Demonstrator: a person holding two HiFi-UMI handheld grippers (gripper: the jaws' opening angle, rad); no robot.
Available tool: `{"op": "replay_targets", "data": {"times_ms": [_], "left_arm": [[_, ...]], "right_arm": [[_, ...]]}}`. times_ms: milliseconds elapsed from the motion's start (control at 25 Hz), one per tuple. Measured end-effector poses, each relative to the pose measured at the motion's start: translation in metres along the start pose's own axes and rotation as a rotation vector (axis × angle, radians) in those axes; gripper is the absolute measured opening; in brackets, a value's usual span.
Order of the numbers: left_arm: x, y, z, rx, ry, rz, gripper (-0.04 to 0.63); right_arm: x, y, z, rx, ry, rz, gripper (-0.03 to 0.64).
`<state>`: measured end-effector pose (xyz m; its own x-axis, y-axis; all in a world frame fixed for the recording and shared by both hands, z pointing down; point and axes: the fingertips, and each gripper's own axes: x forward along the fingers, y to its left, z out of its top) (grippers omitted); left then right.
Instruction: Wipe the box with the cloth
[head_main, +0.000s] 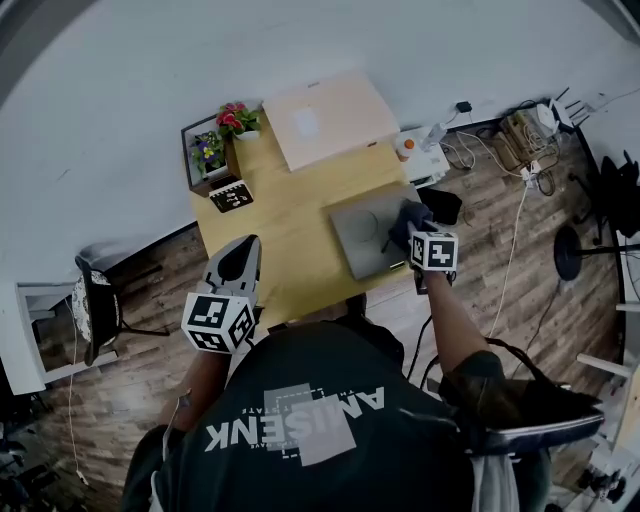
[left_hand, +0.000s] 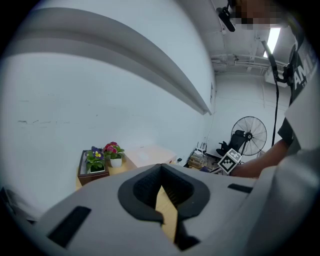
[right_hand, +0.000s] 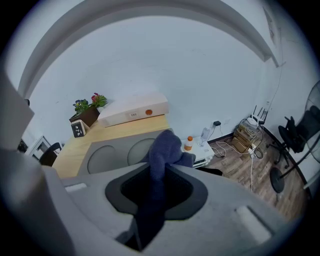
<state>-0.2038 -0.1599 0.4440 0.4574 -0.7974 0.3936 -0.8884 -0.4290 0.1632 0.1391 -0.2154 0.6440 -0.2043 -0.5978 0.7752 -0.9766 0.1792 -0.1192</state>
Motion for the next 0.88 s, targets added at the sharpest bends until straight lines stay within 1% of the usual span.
{"op": "replay_targets", "data": {"times_ms": [80, 200, 400, 880], "left_arm": [[-0.007, 0.007, -0.003, -0.008, -0.004, 0.013, 0.0], [-0.016, 0.012, -0.004, -0.02, -0.016, 0.016, 0.0], [-0.031, 0.019, -0.01, -0.031, -0.02, 0.016, 0.0], [-0.058, 0.043, -0.019, -0.046, -0.03, 0.043, 0.0]], "right_arm": [[0.0, 0.009, -0.003, 0.004, -0.006, -0.005, 0.071], [0.0, 0.026, -0.007, -0.001, 0.01, 0.017, 0.071], [0.002, 0.056, -0.009, -0.032, 0.029, 0.035, 0.071], [0.007, 0.129, -0.019, -0.093, 0.053, 0.12, 0.071]]}}
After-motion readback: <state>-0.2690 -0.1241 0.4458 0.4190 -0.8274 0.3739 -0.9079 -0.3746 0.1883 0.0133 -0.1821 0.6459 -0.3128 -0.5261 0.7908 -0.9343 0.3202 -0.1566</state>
